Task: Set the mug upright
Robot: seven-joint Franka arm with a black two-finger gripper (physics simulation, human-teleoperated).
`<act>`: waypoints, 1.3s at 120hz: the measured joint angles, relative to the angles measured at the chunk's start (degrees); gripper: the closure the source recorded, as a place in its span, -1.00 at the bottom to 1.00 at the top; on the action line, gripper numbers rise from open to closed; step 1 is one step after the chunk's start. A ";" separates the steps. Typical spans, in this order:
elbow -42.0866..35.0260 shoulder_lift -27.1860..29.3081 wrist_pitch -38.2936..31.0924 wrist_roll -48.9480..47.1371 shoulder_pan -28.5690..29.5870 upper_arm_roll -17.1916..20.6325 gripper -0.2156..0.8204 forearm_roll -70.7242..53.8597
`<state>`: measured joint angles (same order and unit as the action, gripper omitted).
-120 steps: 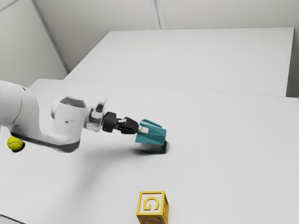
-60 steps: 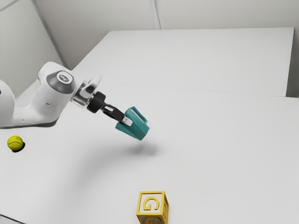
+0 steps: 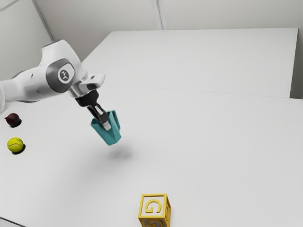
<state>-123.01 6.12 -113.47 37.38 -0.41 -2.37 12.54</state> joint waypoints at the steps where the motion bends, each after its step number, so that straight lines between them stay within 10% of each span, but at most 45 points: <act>1: -0.02 0.06 0.00 -0.33 -0.02 0.10 0.93 -0.43; 156: -13.77 -0.05 -19.67 -27.75 -2.34 1.68 0.93 -15.62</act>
<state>-136.78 6.07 -133.14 9.63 -2.75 -0.69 -3.08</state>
